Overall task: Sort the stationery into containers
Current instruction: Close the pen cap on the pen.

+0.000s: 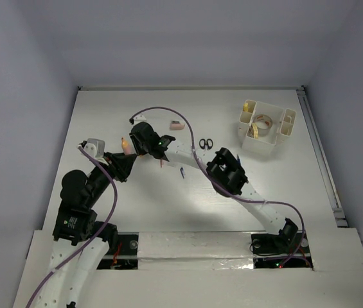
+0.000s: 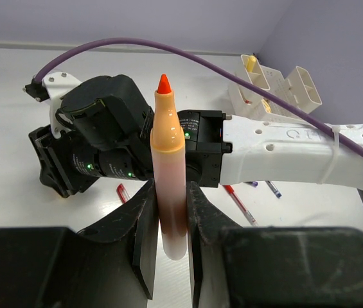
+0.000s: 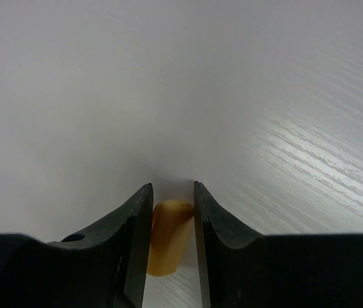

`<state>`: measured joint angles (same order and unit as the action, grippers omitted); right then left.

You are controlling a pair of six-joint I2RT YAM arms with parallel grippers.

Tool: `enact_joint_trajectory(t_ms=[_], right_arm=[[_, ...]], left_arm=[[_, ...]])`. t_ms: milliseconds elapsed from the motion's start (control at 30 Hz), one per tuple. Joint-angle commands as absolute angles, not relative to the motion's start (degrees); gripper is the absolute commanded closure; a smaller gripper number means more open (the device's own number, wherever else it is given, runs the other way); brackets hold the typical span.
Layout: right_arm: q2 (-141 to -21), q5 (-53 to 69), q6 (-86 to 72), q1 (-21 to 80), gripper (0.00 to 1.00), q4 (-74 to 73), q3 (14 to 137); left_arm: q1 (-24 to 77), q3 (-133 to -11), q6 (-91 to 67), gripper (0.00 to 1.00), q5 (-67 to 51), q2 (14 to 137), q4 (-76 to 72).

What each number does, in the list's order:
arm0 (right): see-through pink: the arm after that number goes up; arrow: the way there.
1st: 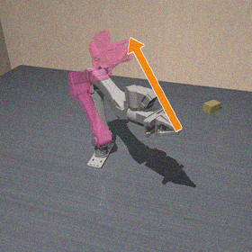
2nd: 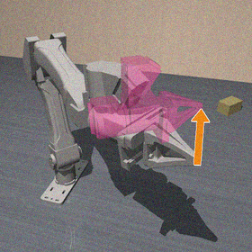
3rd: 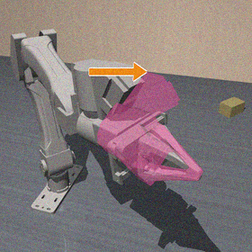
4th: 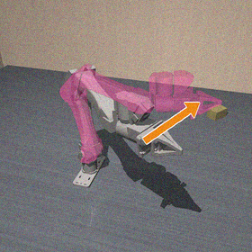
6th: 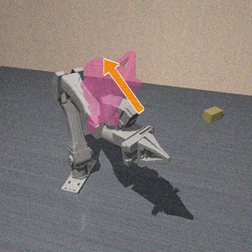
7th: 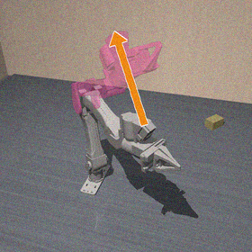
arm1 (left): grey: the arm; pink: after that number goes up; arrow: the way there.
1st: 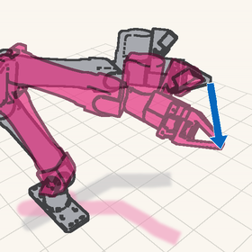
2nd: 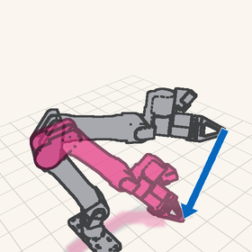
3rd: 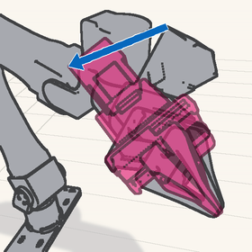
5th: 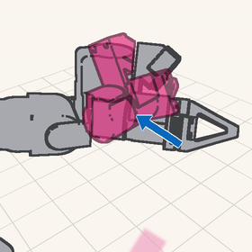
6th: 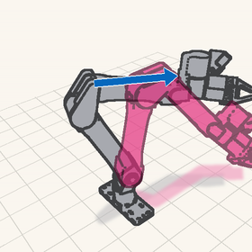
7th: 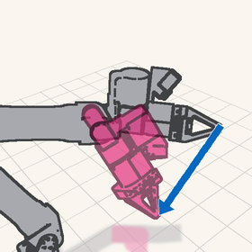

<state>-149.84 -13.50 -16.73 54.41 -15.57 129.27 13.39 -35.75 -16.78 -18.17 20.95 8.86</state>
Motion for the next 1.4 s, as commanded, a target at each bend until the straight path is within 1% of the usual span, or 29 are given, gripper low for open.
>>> enact_joint_trajectory(t_ms=[0,33,67,167,200,233,300,333,367,400,433,467,500,567,733,867,1000,1033,1067,1167,1233,1367], right_arm=[[-153.63,-16.52,-14.07,54.14,0.66,-25.66,129.20],[-153.46,-16.78,-13.89,54.14,0.66,-26.71,129.11],[-153.28,-17.05,-13.71,54.14,0.74,-27.33,129.20],[-151.97,-17.40,-13.97,54.14,0.87,-28.21,128.76],[-151.27,-17.23,-14.24,54.14,0.99,-27.60,127.11],[-150.30,-17.05,-14.59,54.14,1.00,-26.55,125.78],[-146.54,-15.65,-16.25,54.14,1.00,-22.69,122.89],[-144.86,-12.86,-17.13,53.62,1.00,-20.85,119.30],[-143.02,-11.09,-18.10,53.61,1.00,-16.31,116.92],[-138.82,-8.90,-20.72,52.66,1.00,-13.74,114.46],[-136.52,-4.00,-22.31,51.34,1.00,-10.84,109.30],[-134.41,-1.78,-23.98,50.72,1.00,-5.68,106.90],[-132.30,1.98,-26.60,50.19,1.00,-3.62,104.79],[-126.06,4.03,-28.03,49.57,1.00,3.47,99.07],[-115.07,7.64,-29.79,48.96,1.00,11.06,91.51],[-104.54,11.51,-33.65,47.72,1.00,21.06,84.04],[-97.85,15.02,-39.18,45.53,1.00,28.64,78.76],[-96.87,16.68,-40.33,44.92,1.00,30.39,77.36],[-96.16,17.40,-41.47,44.91,1.00,33.46,76.82],[-94.40,20.21,-45.96,44.38,1.00,39.17,75.59],[-94.13,21.61,-49.64,44.38,1.00,42.52,74.97],[-96.58,25.39,-58.34,44.38,1.00,55.76,74.00]], left_arm=[[13.18,-36.91,-16.26,1.00,-18.19,20.22,5.98],[13.18,-36.83,-16.26,1.00,-18.28,20.21,5.98],[13.18,-36.83,-16.26,1.00,-18.28,20.21,5.89],[13.18,-36.83,-16.26,1.00,-18.19,20.48,5.98],[13.18,-36.83,-16.26,1.00,-18.11,20.65,5.98],[13.18,-36.83,-16.26,1.00,-18.02,20.74,5.98],[13.18,-36.83,-16.26,1.00,-18.11,20.92,5.98],[13.18,-36.83,-16.35,1.00,-18.11,21.09,5.98],[13.18,-36.83,-16.35,1.00,-18.11,21.18,6.06],[13.18,-36.83,-16.35,1.00,-18.28,21.53,5.98],[13.18,-36.74,-16.43,1.00,-18.98,21.62,5.89],[13.18,-36.65,-16.52,1.00,-19.33,21.71,5.54],[13.18,-36.65,-16.52,1.00,-19.68,22.14,5.45],[13.18,-36.48,-16.87,1.00,-20.74,22.59,4.93],[13.18,-35.78,-19.59,1.00,-24.86,24.52,2.47],[13.18,-34.11,-26.00,1.00,-32.59,24.96,-4.99],[13.18,-31.21,-32.68,1.00,-39.36,24.79,-13.60],[13.18,-28.85,-36.52,1.00,-40.94,24.79,-16.15],[13.18,-27.70,-38.65,1.00,-43.74,24.79,-21.74],[13.18,-23.83,-45.76,1.00,-46.92,25.14,-31.51],[13.18,-22.16,-49.11,1.00,-48.07,25.31,-34.96],[13.18,-21.44,-52.20,1.00,-49.30,26.01,-42.43]])
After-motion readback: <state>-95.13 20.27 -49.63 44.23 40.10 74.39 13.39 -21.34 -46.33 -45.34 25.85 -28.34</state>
